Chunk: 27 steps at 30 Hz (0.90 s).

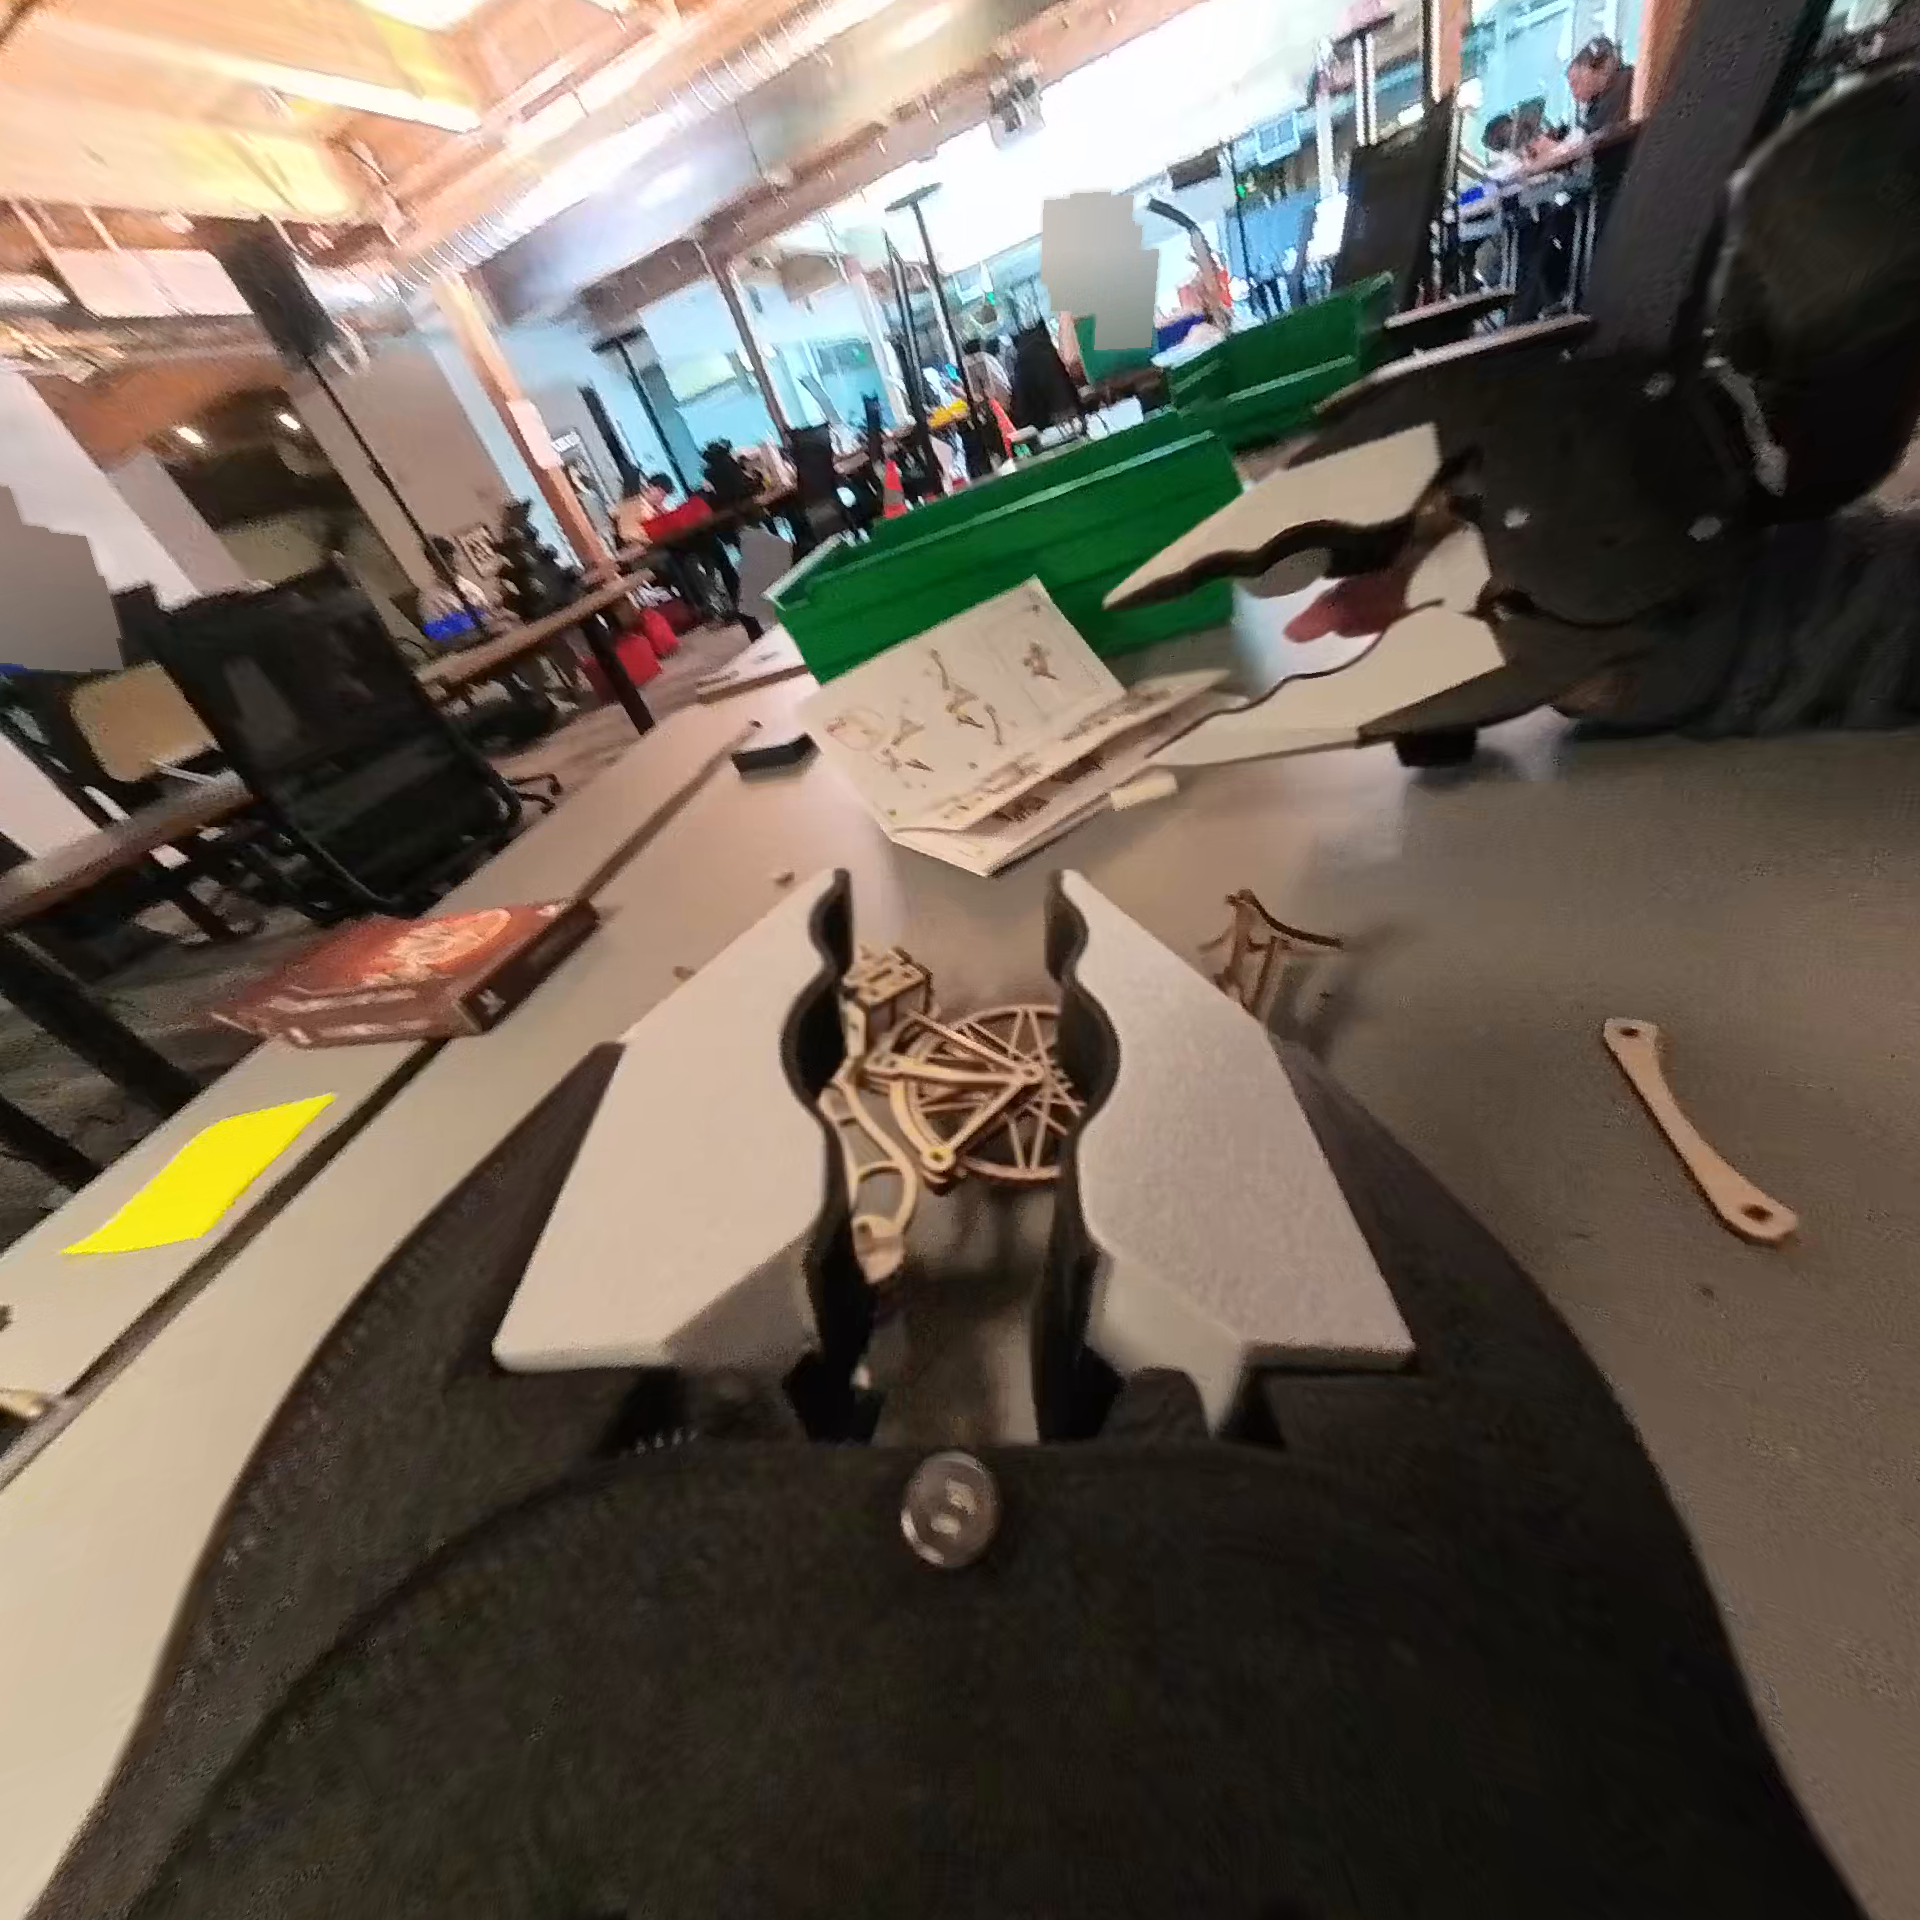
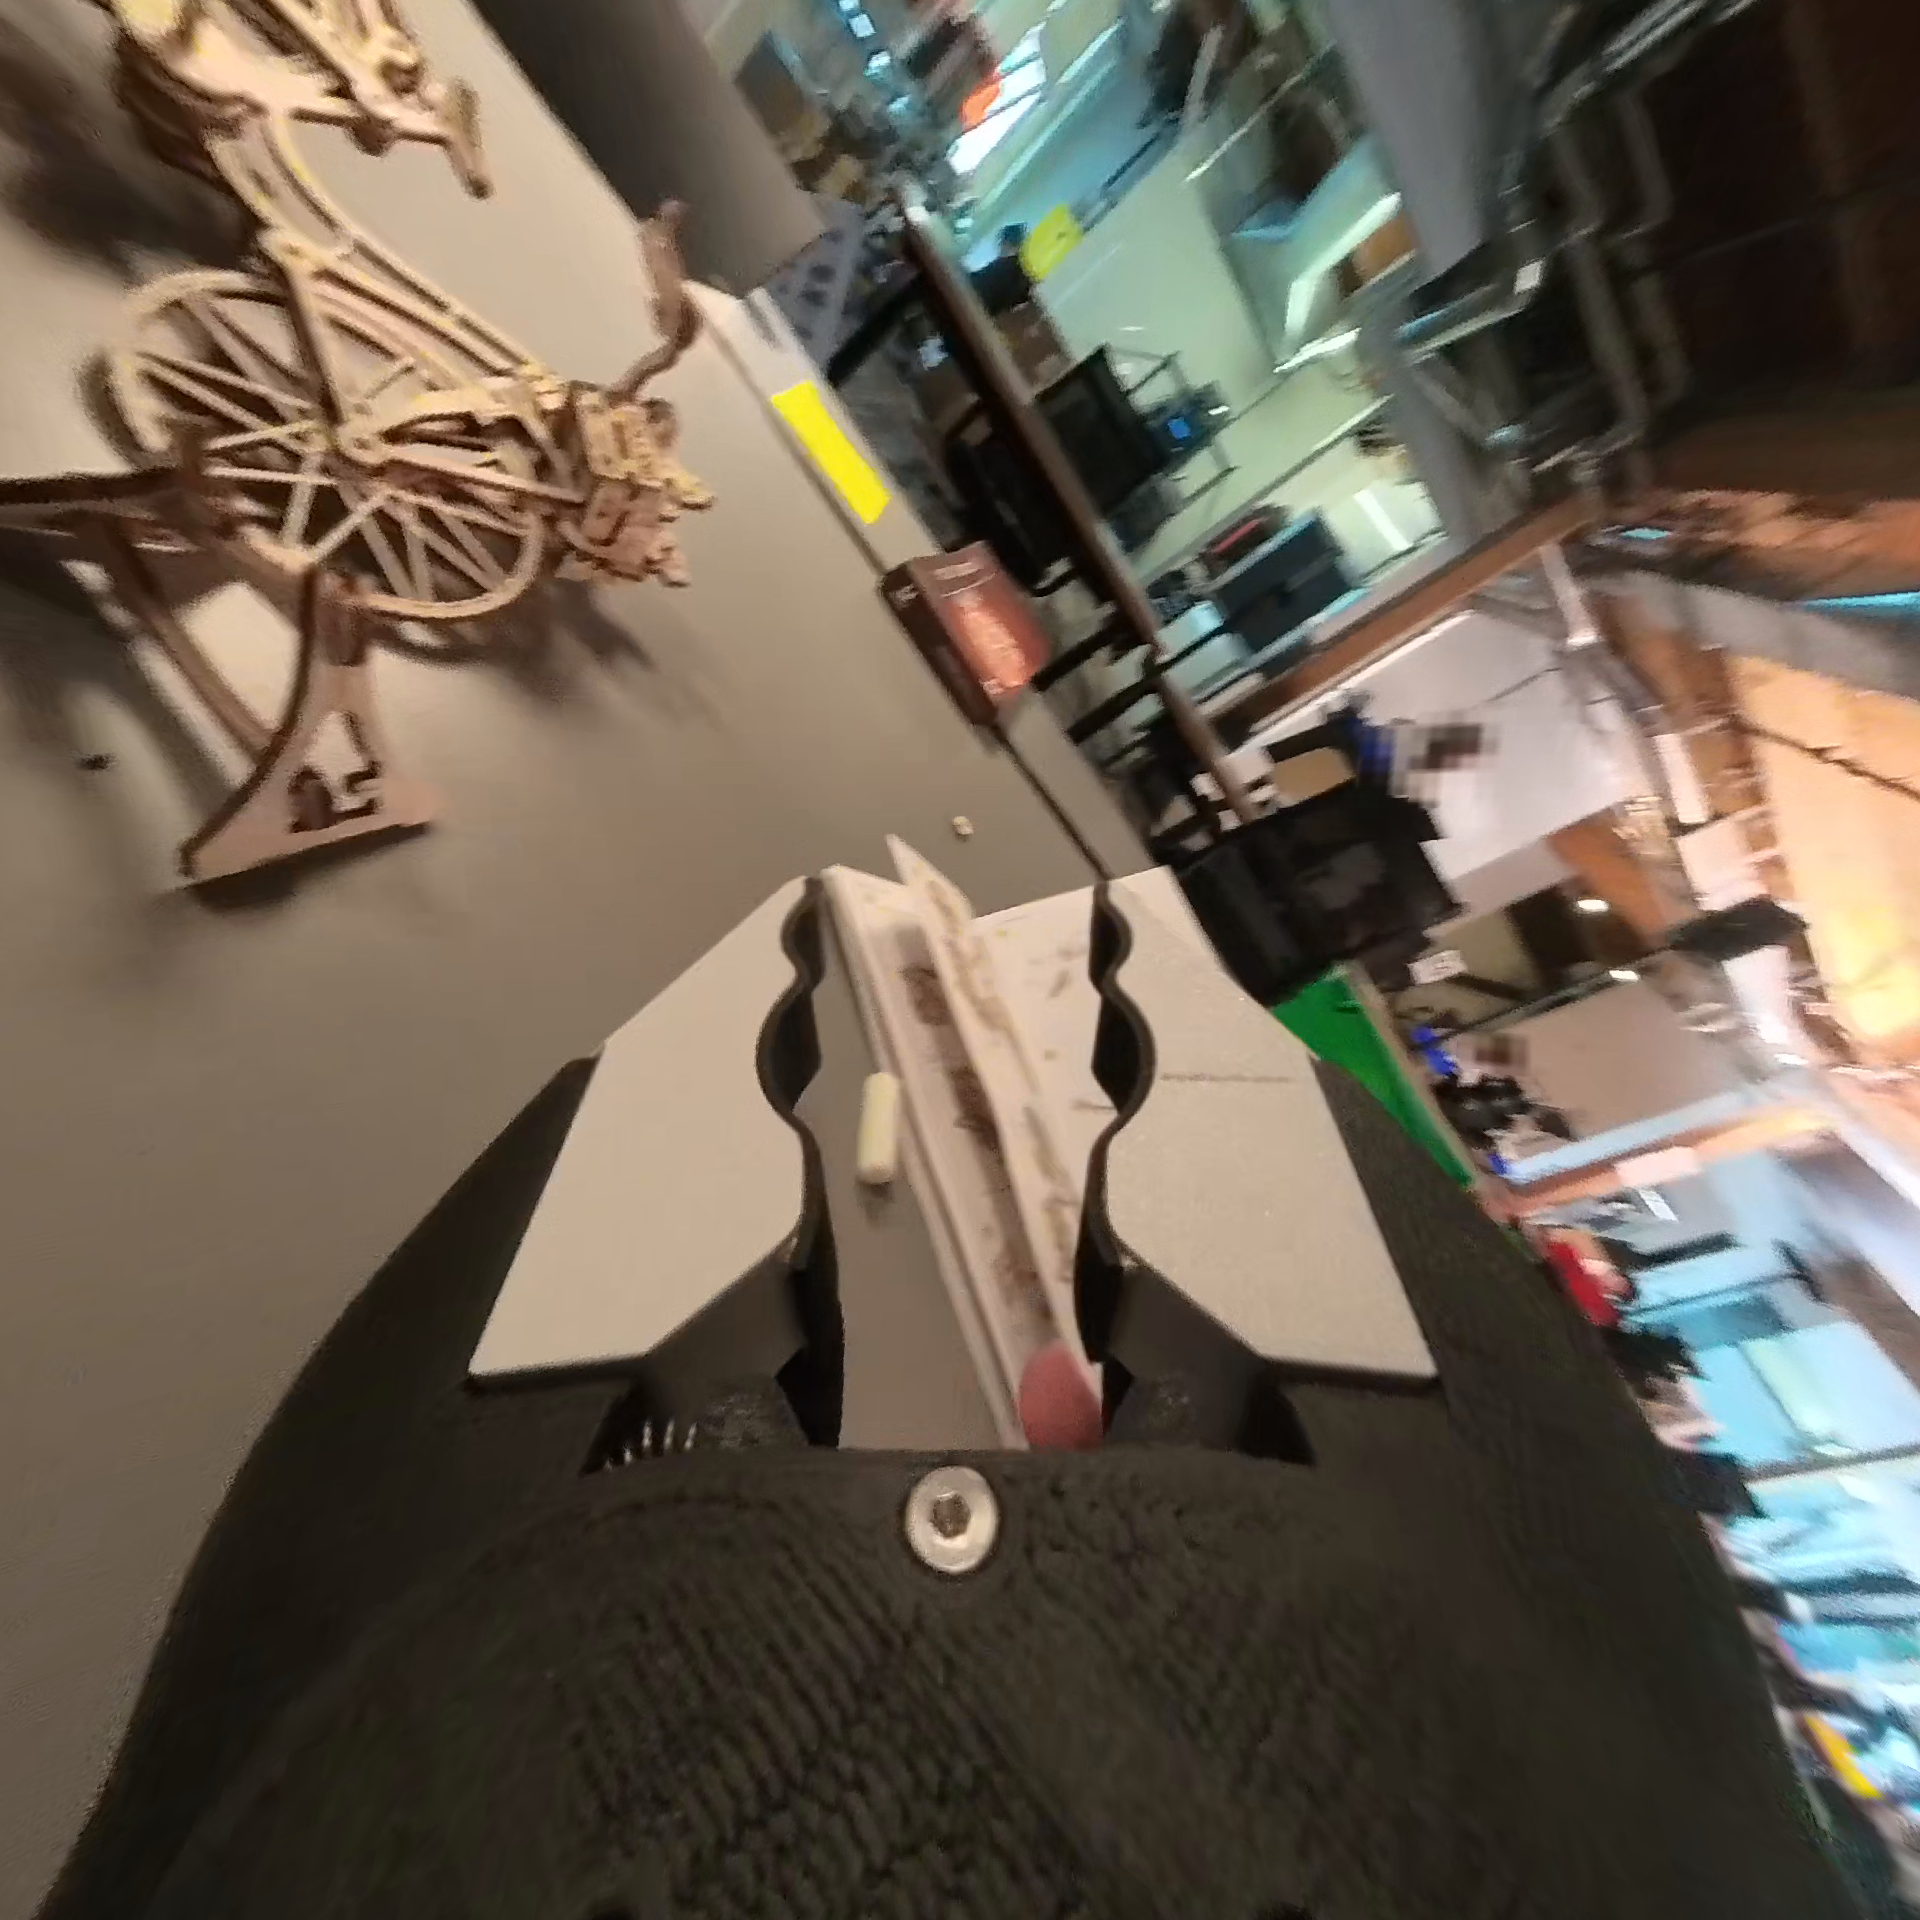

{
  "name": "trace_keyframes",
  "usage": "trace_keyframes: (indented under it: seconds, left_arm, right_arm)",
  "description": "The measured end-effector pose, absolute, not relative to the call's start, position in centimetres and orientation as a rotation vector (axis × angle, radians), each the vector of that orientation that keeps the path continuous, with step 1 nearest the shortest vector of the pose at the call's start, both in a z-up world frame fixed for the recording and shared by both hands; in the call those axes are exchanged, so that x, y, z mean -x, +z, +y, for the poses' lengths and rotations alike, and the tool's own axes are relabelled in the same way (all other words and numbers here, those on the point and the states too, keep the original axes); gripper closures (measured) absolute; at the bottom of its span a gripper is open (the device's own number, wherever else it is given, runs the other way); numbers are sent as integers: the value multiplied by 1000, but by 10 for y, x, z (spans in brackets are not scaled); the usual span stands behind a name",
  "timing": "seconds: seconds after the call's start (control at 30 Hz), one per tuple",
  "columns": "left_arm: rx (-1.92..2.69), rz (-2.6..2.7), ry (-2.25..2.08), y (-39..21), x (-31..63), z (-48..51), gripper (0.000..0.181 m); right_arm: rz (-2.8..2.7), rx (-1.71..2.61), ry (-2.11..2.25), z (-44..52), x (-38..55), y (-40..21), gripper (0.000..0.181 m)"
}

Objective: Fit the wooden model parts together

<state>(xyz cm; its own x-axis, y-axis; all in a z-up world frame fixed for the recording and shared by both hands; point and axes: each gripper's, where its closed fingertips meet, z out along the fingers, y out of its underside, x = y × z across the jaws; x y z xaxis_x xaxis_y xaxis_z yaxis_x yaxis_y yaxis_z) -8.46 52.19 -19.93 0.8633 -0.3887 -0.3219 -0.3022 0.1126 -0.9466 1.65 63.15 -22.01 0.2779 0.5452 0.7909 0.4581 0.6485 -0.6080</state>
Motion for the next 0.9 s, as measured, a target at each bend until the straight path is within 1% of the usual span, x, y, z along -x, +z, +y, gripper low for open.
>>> trace_keyframes:
  seconds: [0.13,0.2,0.23,0.27,0.33,0.5,0.63,0.7,0.9]
  left_arm:
    - [1333,558,20,-183,94,520,125]
    - [1313,544,50,-180,98,521,114]
    - [1316,532,64,-180,100,522,107]
    - [1313,521,85,-179,102,522,100]
    - [1308,530,129,-179,105,522,100]
    - [1333,504,153,-182,114,524,106]
    - [1328,521,143,-182,112,523,119]
    - [1330,546,149,-184,109,522,122]
    - [1332,589,154,-187,102,522,131]
  right_arm:
    - [-1200,865,-10,635,-27,-194,120]
    - [-1142,900,-32,639,-31,-190,109]
    - [-1102,931,-38,641,-33,-187,99]
    - [-1048,953,-62,643,-37,-181,96]
    - [-957,975,-78,638,-43,-171,110]
    - [-848,1089,50,629,-39,-173,131]
    - [-829,1115,67,628,-36,-174,144]
    - [-849,1118,63,628,-34,-177,155]
    - [-943,1099,51,622,-21,-185,162]
